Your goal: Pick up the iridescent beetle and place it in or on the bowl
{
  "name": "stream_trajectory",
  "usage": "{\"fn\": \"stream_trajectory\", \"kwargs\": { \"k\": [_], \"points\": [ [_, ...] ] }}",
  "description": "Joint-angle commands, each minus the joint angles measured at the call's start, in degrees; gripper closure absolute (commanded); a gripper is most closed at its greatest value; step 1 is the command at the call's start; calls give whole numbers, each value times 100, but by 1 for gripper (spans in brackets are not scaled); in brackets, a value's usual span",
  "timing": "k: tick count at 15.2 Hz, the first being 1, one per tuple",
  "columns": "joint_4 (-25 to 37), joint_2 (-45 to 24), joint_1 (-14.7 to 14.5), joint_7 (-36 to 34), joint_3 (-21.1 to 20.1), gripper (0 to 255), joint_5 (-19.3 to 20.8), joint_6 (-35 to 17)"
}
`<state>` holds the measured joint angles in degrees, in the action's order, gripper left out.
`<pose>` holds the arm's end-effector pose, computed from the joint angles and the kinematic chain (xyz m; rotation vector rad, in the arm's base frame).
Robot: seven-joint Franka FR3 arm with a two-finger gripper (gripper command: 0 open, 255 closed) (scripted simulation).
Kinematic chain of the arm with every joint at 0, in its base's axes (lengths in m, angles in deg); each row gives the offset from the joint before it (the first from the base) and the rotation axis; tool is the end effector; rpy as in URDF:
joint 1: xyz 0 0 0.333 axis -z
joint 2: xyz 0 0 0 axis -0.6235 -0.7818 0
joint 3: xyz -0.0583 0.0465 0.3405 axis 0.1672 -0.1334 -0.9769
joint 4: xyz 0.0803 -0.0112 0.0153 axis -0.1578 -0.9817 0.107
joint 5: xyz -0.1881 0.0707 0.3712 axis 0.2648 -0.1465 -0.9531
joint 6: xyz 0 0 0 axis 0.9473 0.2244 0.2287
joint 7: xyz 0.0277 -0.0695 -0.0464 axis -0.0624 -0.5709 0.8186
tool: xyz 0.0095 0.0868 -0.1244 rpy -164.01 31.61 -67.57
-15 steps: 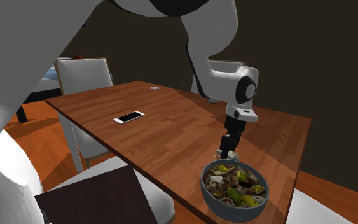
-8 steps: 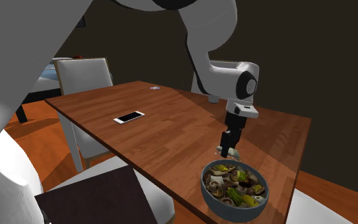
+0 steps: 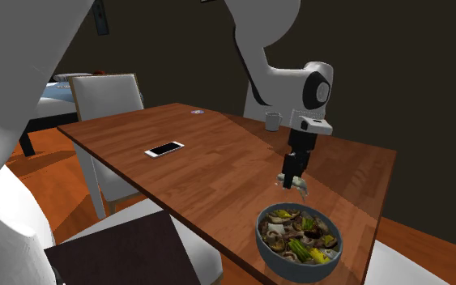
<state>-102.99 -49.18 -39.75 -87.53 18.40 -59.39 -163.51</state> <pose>0.6663 0.1271 0.1716 2.4131 -1.6678 -0.2079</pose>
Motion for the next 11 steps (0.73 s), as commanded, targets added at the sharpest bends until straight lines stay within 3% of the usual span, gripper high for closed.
{"fn": "stream_trajectory", "kwargs": {
  "k": [1, 11],
  "points": [
    [-5, 115, 10, 14, -17, 255, -25, 110],
    [92, 572, 51, 90, -84, 255, -134, 655]
  ]
}}
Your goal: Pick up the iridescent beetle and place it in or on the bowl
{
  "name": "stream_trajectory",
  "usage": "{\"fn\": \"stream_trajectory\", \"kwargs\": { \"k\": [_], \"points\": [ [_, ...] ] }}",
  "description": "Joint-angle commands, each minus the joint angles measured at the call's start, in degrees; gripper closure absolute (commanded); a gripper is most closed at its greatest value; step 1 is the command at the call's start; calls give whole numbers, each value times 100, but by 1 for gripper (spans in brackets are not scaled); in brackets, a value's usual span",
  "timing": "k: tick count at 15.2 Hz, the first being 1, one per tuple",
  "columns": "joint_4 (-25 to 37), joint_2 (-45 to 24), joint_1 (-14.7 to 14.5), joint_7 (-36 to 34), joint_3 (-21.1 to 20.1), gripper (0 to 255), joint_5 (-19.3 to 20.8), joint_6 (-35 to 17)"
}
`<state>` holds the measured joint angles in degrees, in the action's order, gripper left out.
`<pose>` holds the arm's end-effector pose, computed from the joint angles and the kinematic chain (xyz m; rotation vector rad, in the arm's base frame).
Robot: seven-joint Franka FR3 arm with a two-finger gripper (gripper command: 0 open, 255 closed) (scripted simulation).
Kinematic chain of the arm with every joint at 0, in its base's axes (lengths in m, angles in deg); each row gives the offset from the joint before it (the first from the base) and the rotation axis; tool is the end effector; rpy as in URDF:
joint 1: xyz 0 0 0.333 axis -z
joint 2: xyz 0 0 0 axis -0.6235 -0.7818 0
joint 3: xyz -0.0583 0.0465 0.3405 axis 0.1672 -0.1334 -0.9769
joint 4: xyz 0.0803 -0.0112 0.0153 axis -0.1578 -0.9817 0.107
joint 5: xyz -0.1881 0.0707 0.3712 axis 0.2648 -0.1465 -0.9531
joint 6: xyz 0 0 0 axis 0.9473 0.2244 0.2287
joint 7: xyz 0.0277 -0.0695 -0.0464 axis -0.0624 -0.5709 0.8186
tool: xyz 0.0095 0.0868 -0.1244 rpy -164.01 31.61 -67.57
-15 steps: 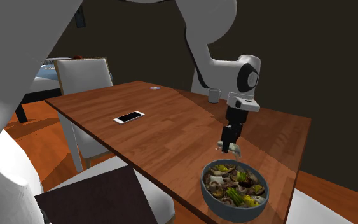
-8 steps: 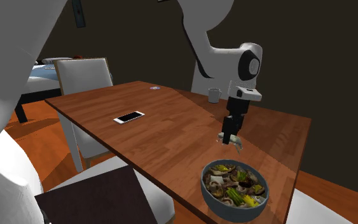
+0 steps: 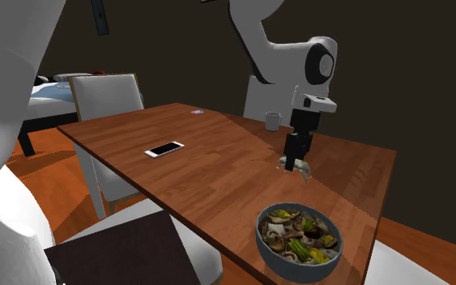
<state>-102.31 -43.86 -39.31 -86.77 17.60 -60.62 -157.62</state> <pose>0.6652 0.1280 0.2345 2.4133 -1.6677 -0.2074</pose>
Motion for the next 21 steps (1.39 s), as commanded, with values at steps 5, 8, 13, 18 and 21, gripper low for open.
{"fn": "stream_trajectory", "kwargs": {
  "k": [5, 8, 13, 18, 21],
  "points": [
    [122, 238, 22, 51, -31, 255, -61, 356],
    [197, 346, 28, 72, -45, 255, -89, 537],
    [-614, 973, 273, 311, -16, 255, -166, 327],
    [-1831, 1846, 632, 758, 101, 255, -257, -68],
    [-2466, 2331, 827, 1057, 209, 255, -290, -252]
  ]
}}
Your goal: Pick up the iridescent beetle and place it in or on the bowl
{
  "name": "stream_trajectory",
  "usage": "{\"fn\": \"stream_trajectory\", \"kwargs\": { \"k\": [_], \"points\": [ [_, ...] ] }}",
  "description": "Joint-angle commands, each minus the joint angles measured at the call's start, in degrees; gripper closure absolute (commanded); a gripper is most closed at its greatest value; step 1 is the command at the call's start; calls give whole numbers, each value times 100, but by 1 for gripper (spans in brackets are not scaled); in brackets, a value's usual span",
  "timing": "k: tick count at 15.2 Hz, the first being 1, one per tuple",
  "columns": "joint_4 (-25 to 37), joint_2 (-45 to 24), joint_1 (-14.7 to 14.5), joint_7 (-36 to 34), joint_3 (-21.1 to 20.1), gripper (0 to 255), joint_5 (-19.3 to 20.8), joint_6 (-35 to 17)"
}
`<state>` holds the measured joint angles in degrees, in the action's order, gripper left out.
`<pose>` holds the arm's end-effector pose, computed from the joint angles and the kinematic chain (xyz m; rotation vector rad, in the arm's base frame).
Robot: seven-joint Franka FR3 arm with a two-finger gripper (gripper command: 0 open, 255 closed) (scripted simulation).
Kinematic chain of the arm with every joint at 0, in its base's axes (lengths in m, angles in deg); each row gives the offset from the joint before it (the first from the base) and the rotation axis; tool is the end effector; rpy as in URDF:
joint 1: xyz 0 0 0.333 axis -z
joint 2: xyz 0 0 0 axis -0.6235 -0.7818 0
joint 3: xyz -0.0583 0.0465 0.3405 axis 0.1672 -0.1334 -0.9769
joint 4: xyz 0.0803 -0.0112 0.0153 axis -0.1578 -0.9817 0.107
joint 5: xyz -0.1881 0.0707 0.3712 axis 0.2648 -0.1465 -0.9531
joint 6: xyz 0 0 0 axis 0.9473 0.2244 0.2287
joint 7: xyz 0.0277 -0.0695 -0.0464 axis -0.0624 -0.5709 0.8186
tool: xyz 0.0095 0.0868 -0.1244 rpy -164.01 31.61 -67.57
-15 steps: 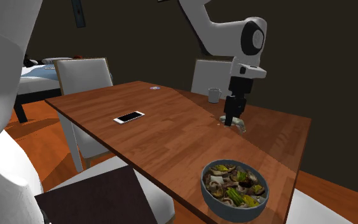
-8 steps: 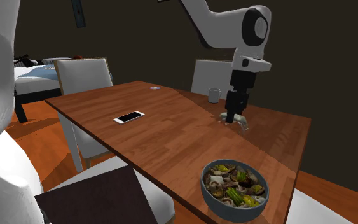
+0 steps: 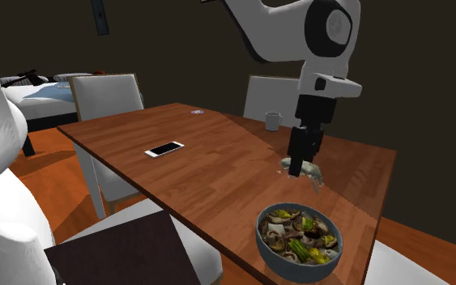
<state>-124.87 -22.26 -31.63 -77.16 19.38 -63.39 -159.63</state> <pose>0.5641 0.0249 0.2991 2.4123 -1.6682 -0.2079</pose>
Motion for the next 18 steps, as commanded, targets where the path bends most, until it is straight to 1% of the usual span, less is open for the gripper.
{"fn": "stream_trajectory", "kwargs": {
  "k": [1, 4, 18],
  "points": [
    [-408, 326, 122, 201, 73, 255, -20, -105],
    [-978, 789, 311, 531, 223, 255, -19, -248],
    [-1268, 35, 299, 316, 260, 255, 195, -1270]
  ]
}}
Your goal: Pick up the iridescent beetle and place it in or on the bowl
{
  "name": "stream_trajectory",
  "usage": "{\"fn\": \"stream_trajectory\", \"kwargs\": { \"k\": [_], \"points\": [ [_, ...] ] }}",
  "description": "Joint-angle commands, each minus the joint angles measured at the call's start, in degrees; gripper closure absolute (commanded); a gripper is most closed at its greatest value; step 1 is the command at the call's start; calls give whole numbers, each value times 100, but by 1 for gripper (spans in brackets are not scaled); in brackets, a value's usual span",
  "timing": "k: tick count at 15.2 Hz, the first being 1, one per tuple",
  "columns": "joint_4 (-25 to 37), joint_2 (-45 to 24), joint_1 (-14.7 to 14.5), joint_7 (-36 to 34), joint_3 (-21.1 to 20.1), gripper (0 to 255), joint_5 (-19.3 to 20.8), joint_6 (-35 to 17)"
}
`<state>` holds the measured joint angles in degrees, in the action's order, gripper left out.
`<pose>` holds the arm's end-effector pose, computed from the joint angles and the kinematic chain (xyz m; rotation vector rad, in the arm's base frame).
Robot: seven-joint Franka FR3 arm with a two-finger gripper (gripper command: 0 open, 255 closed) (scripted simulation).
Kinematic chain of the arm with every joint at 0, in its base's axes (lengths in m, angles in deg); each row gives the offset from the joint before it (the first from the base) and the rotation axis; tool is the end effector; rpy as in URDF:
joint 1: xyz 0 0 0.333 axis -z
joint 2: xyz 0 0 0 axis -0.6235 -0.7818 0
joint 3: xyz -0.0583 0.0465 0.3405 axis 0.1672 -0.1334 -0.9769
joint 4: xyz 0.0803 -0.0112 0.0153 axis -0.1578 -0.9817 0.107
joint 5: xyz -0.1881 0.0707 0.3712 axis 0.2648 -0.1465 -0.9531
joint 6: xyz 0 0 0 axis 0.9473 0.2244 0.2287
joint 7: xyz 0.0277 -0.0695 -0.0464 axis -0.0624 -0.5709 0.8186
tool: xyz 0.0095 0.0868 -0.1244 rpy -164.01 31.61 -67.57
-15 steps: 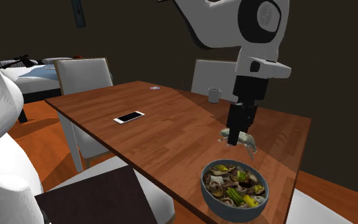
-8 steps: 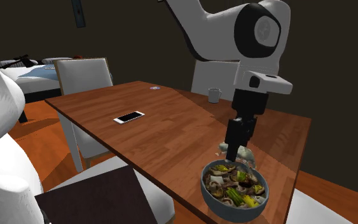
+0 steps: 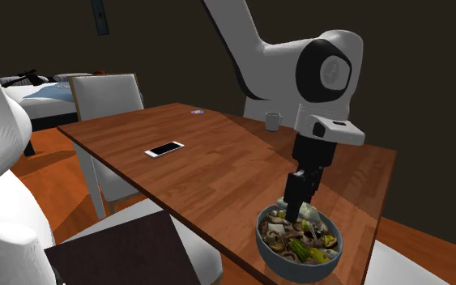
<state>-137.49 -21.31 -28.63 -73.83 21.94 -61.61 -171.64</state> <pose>0.5123 -0.0249 0.2294 2.4127 -1.6669 -0.2088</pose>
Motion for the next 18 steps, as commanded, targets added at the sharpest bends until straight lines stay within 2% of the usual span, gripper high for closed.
{"fn": "stream_trajectory", "kwargs": {
  "k": [1, 9, 10, 15, 18],
  "points": [
    [-16, -117, -3, -33, 8, 255, 35, -134],
    [-16, -117, -4, -33, 8, 255, 35, -133],
    [-16, -117, -4, -33, 8, 0, 35, -133],
    [-16, -117, -4, -33, 8, 0, 35, -133],
    [277, 173, -20, 43, -37, 0, -82, 443]
  ]
}}
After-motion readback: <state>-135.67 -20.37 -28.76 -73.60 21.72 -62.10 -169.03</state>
